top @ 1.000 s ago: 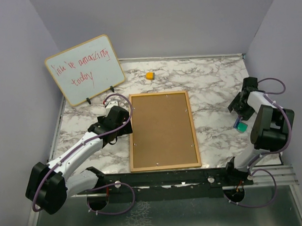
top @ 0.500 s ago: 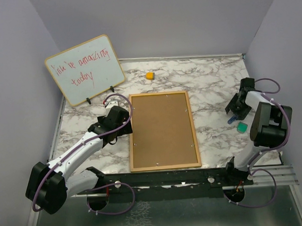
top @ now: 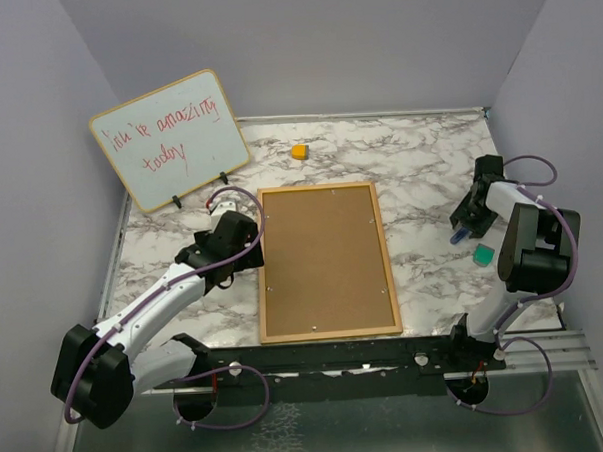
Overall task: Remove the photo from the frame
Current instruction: Move the screwdriver to the center of the board.
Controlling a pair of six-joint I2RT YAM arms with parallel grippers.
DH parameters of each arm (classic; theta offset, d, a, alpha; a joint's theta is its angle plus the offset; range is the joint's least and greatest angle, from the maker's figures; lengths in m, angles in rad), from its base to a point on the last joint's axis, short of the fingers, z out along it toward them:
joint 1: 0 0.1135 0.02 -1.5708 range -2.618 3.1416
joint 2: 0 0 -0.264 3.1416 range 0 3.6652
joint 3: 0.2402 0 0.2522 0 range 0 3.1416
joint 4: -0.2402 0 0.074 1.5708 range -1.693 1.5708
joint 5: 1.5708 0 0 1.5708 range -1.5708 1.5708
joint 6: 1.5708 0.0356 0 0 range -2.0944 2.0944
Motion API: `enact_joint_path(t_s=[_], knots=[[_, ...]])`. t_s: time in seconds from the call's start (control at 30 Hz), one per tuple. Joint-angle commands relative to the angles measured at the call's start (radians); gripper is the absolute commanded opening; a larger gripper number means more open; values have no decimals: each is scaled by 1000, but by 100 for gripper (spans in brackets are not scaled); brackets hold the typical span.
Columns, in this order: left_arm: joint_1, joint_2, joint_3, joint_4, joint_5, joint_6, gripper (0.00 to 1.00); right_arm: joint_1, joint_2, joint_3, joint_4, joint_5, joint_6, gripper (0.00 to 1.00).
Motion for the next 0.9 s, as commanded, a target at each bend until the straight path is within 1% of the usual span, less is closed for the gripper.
enact_joint_path(t_s=[0.0,0.07,0.13,0.17,0.27,0.33,0.4,0.43,0.6,0.67,0.73,0.87], knots=[[1,-29,36,-29,-38,21,99,4,43,-14,7,-8,-9,47],[1,-42,34,-29,-31,18,99,4,41,-18,10,-21,-15,44],[2,-59,33,-28,-39,18,99,6,40,-20,16,-75,-35,37],[1,-66,31,-27,-43,18,99,15,40,-21,20,-96,-40,36],[1,-80,30,-27,-48,16,99,63,49,-18,8,-69,-42,34],[1,-88,30,-27,-48,15,99,92,67,-12,-7,-64,-44,30],[1,-95,29,-27,-49,13,99,119,72,-19,-9,-49,-48,20],[1,-101,28,-27,-49,12,99,131,69,-24,-7,-48,-52,17],[1,-107,25,-24,-47,8,99,232,52,-51,-18,-54,-78,16],[1,-106,25,-24,-45,0,99,296,43,-70,-30,-87,-59,16],[1,-103,27,-25,-39,-5,99,344,27,-106,-24,-86,-35,17],[0,-108,30,-33,-39,-14,99,369,-13,-163,-30,-76,-21,18]])
